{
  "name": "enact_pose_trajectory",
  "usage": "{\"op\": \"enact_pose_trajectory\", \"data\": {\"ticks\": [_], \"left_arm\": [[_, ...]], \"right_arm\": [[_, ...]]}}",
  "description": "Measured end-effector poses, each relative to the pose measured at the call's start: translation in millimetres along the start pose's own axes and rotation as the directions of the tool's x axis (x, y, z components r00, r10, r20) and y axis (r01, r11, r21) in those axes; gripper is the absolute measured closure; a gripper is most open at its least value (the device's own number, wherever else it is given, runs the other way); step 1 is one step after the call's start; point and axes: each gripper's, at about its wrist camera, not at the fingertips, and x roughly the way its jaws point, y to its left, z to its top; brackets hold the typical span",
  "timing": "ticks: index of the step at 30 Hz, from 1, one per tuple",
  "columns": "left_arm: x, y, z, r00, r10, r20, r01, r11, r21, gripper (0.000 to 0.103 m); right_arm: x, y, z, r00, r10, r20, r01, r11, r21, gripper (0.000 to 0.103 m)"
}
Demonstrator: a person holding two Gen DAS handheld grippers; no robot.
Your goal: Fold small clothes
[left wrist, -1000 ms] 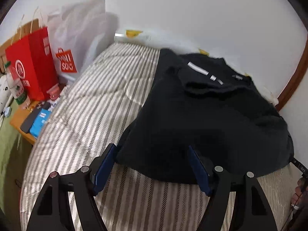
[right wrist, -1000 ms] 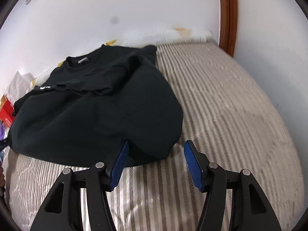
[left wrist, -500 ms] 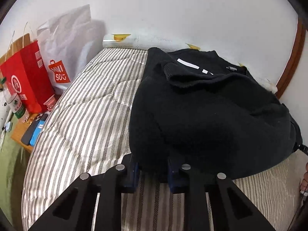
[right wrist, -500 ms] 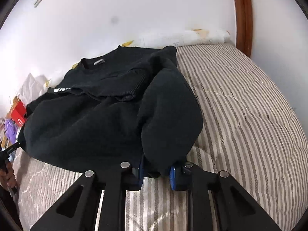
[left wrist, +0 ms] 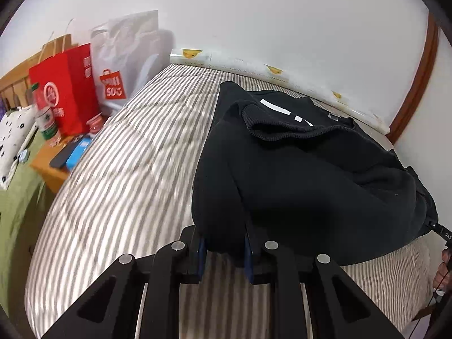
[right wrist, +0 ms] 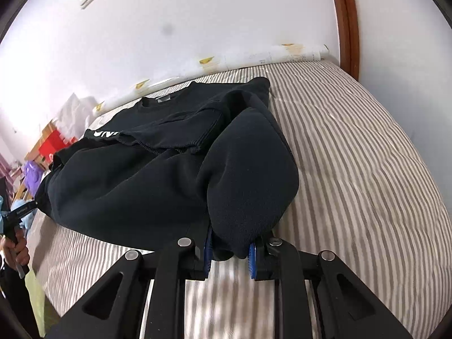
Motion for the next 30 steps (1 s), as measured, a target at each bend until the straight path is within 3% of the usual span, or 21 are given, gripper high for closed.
{"op": "enact_pose_trajectory", "data": {"ticks": [6, 8, 14, 20, 27, 30], "left_arm": [[-18, -3, -28, 1.000, 0.023, 0.011, -0.024, 1.000, 0.016, 0.081], [-18, -2, -27, 0.999, 0.038, 0.007, -0.038, 0.999, 0.008, 0.074], [-38, 10, -17, 0.996, 0.070, 0.052, -0.069, 0.997, -0.025, 0.050], [-51, 2, 2, 0.995, 0.023, 0.094, -0.021, 1.000, -0.023, 0.048], [-36, -21, 24, 0.998, -0.012, 0.069, 0.009, 0.999, 0.048, 0.043], [-20, -30, 30, 0.999, -0.011, 0.041, 0.007, 0.996, 0.086, 0.042]], "right_arm": [[-21, -2, -19, 1.000, -0.020, 0.019, 0.020, 0.999, -0.034, 0.080], [-20, -2, -18, 0.999, -0.047, 0.015, 0.048, 0.998, -0.032, 0.073], [-49, -2, -16, 0.993, -0.079, 0.085, 0.081, 0.997, -0.018, 0.070], [-63, 27, 9, 0.985, -0.084, 0.152, 0.096, 0.993, -0.074, 0.067], [-70, 59, 31, 0.973, -0.108, 0.203, 0.140, 0.978, -0.153, 0.059], [-66, 71, 34, 0.974, -0.102, 0.203, 0.142, 0.972, -0.188, 0.049]]}}
